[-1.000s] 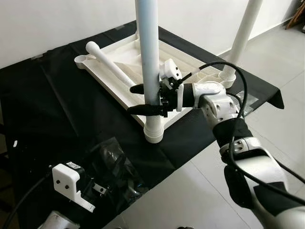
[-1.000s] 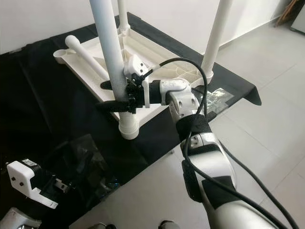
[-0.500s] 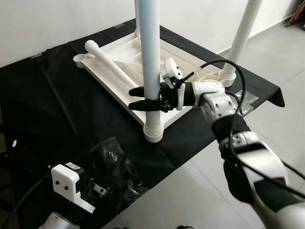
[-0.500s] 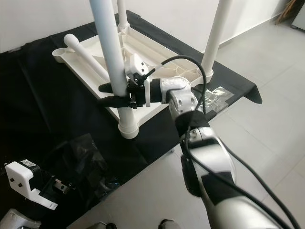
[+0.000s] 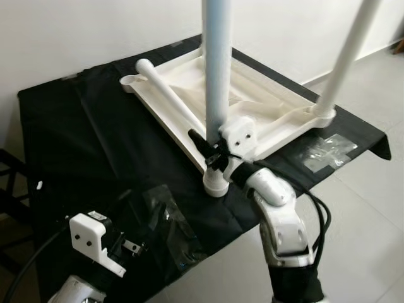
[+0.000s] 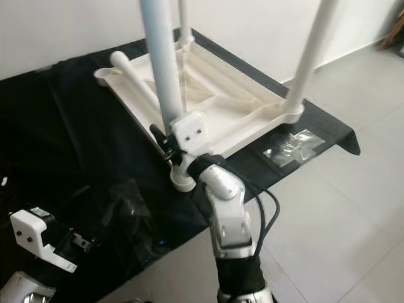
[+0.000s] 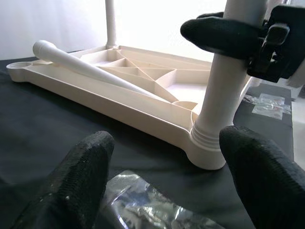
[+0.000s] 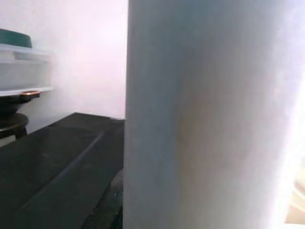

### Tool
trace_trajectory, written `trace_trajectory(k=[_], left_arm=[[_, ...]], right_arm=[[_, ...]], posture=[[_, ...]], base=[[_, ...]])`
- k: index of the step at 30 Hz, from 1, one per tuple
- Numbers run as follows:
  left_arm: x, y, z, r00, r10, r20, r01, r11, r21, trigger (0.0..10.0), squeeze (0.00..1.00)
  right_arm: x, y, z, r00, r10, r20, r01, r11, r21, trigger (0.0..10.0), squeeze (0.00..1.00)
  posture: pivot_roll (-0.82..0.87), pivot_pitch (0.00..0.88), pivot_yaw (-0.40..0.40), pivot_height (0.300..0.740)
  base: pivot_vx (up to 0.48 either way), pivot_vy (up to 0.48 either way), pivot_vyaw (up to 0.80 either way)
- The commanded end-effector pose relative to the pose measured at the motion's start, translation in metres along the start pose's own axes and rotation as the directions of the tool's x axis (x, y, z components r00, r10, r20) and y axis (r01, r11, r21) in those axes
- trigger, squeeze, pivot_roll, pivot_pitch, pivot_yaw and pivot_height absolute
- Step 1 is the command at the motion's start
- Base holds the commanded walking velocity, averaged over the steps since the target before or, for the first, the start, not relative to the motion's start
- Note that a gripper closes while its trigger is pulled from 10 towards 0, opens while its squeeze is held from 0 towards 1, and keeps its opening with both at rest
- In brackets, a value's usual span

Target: Building children table

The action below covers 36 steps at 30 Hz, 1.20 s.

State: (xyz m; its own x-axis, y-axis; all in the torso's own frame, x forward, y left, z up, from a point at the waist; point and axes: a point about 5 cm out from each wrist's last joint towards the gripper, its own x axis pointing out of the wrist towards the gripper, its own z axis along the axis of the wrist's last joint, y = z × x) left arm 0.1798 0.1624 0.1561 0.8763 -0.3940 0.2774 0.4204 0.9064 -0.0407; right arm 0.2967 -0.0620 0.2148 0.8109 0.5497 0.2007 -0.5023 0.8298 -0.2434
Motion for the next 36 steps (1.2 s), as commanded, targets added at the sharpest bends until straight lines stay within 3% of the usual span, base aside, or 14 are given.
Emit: trace_trajectory(k=[1,2,3,8,9,10,11,21,22,23,24,25,26,36], left_arm=[[-0.001,0.001,-0.004,1.000,0.008,-0.010,-0.008,1.000,-0.008,10.0,0.00],[0.000,0.002,-0.005,1.000,0.011,-0.009,-0.011,1.000,-0.006,10.0,0.00],[0.000,0.002,-0.005,1.000,0.015,-0.008,-0.015,1.000,-0.004,10.0,0.00],[0.000,0.003,-0.005,1.000,0.019,-0.005,-0.019,1.000,-0.004,10.0,0.00],[0.001,0.003,-0.005,1.000,0.017,-0.004,-0.017,1.000,-0.005,10.0,0.00],[0.001,0.003,-0.005,1.000,0.017,-0.004,-0.017,1.000,-0.005,10.0,0.00],[0.001,0.002,-0.005,1.000,0.016,-0.003,-0.016,1.000,-0.006,10.0,0.00],[-0.001,-0.001,-0.002,1.000,0.019,0.000,-0.019,1.000,-0.004,10.0,0.00],[-0.002,-0.001,-0.001,1.000,0.021,0.001,-0.021,1.000,-0.002,10.0,0.00],[-0.002,-0.001,-0.001,1.000,0.021,0.001,-0.021,1.000,-0.002,10.0,0.00],[-0.002,-0.002,0.000,1.000,0.023,0.002,-0.023,1.000,-0.002,10.0,0.00],[-0.002,-0.002,0.000,1.000,0.023,0.002,-0.023,1.000,-0.002,10.0,0.00],[-0.004,-0.003,0.002,1.000,0.024,0.000,-0.024,1.000,0.000,10.0,0.00],[-0.012,-0.006,0.007,0.999,0.033,-0.015,-0.033,0.999,0.003,10.0,0.00]], right_arm=[[-0.004,0.014,-0.034,0.989,-0.004,-0.147,0.011,0.999,0.051,0.0,0.00],[-0.001,0.015,-0.032,0.988,0.014,-0.153,-0.004,0.998,0.064,0.0,0.00],[0.001,0.016,-0.029,0.987,0.038,-0.157,-0.026,0.996,0.080,10.0,0.00],[0.006,0.024,-0.012,0.986,0.155,-0.068,-0.147,0.983,0.108,10.0,0.00],[0.007,0.027,-0.004,0.977,0.213,-0.025,-0.210,0.972,0.107,10.0,0.69],[0.007,0.027,-0.004,0.977,0.213,-0.025,-0.210,0.972,0.107,10.0,0.69],[0.007,0.028,0.000,0.968,0.250,0.000,-0.249,0.963,0.104,10.0,1.00],[0.033,-0.015,0.016,0.817,0.576,0.020,-0.575,0.818,-0.022,10.0,1.00],[0.034,-0.021,0.018,0.771,0.636,0.000,-0.635,0.770,-0.057,10.0,0.84],[0.034,-0.021,0.018,0.771,0.636,0.000,-0.635,0.770,-0.057,10.0,0.84],[0.035,-0.026,0.018,0.732,0.681,-0.025,-0.680,0.729,-0.081,10.0,0.00],[0.035,-0.026,0.018,0.732,0.681,-0.025,-0.680,0.729,-0.081,10.0,0.00],[0.038,-0.037,0.021,0.661,0.748,-0.061,-0.750,0.655,-0.094,10.0,0.00],[0.050,-0.067,0.022,0.582,0.800,-0.145,-0.813,0.576,-0.082,10.0,0.00]], posture=[[0.03,0.159,0.021,0.740],[0.04,0.159,0.019,0.740],[0.03,0.157,0.018,0.740],[0.03,0.159,0.018,0.740],[0.03,0.162,0.017,0.740],[0.03,0.162,0.017,0.740],[0.03,0.162,0.017,0.740],[0.07,0.188,0.006,0.740],[0.07,0.196,0.007,0.740],[0.07,0.196,0.007,0.740],[0.08,0.201,0.008,0.740],[0.08,0.201,0.008,0.740],[0.11,0.212,0.014,0.740],[0.15,0.244,0.014,0.740]], base=[[0.000,0.000,0.00],[0.000,0.000,0.00],[0.000,0.000,0.00],[0.000,0.000,0.00],[0.000,0.000,0.00],[0.000,0.000,0.00],[0.000,0.000,0.00],[0.000,0.000,0.00],[0.000,0.000,0.00],[0.000,0.000,0.00],[0.000,0.000,0.00],[0.000,0.000,0.00],[0.000,0.000,0.00],[0.000,0.000,0.00]])
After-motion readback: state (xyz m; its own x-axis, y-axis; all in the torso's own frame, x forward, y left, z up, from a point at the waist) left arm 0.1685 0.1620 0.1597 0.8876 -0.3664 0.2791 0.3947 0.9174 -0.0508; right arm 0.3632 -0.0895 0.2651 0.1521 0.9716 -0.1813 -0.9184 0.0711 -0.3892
